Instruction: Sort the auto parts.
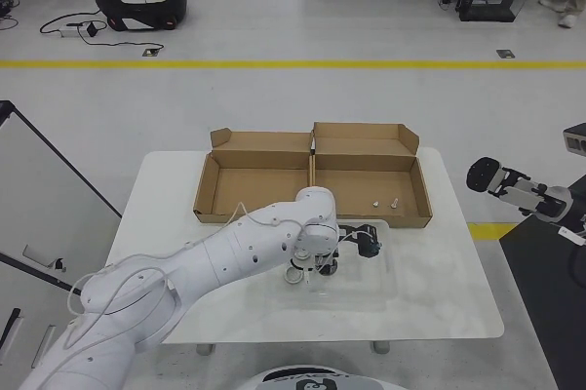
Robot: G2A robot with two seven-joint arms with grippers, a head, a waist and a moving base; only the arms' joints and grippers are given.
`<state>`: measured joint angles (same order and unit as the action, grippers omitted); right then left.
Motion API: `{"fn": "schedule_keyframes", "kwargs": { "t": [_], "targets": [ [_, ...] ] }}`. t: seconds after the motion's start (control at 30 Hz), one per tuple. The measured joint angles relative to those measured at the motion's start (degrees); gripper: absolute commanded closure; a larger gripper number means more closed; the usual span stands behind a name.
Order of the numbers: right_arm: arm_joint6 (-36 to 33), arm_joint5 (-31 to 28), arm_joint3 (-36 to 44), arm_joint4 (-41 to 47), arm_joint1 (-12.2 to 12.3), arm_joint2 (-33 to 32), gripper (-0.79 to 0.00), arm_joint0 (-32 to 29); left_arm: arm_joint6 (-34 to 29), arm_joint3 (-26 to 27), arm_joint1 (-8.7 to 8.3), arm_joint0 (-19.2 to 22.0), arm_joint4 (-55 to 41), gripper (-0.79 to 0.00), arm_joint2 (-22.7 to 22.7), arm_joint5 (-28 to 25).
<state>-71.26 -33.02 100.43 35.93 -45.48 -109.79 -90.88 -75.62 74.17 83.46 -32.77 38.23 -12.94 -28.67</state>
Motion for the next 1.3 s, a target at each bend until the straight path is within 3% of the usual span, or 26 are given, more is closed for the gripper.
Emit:
{"fn": "schedule_keyframes", "kwargs": {
  "t": [0.37,0.57,0.73,1.07,1.3],
  "targets": [
    [0.0,0.0,0.0,0.0,0.0,0.0,-0.785,0.0,-1.03,9.53,-4.66,3.03,-2.4,0.0,-0.43,1.04],
    [0.0,0.0,0.0,0.0,0.0,0.0,-0.785,0.0,0.62,12.66,-8.68,4.17,-2.95,0.0,-0.52,-0.63],
    [0.0,0.0,0.0,0.0,0.0,0.0,-0.785,0.0,4.02,15.85,-12.98,3.55,-3.42,0.0,-2.94,-4.05],
    [0.0,0.0,0.0,0.0,0.0,0.0,-0.785,0.0,15.47,19.16,-22.01,-4.3,-0.7,0.0,-14.35,-14.74],
    [0.0,0.0,0.0,0.0,0.0,0.0,-0.785,0.0,29.5,20.59,-27.07,-12.96,3.39,0.0,-24.71,-25.4]
  ]
}}
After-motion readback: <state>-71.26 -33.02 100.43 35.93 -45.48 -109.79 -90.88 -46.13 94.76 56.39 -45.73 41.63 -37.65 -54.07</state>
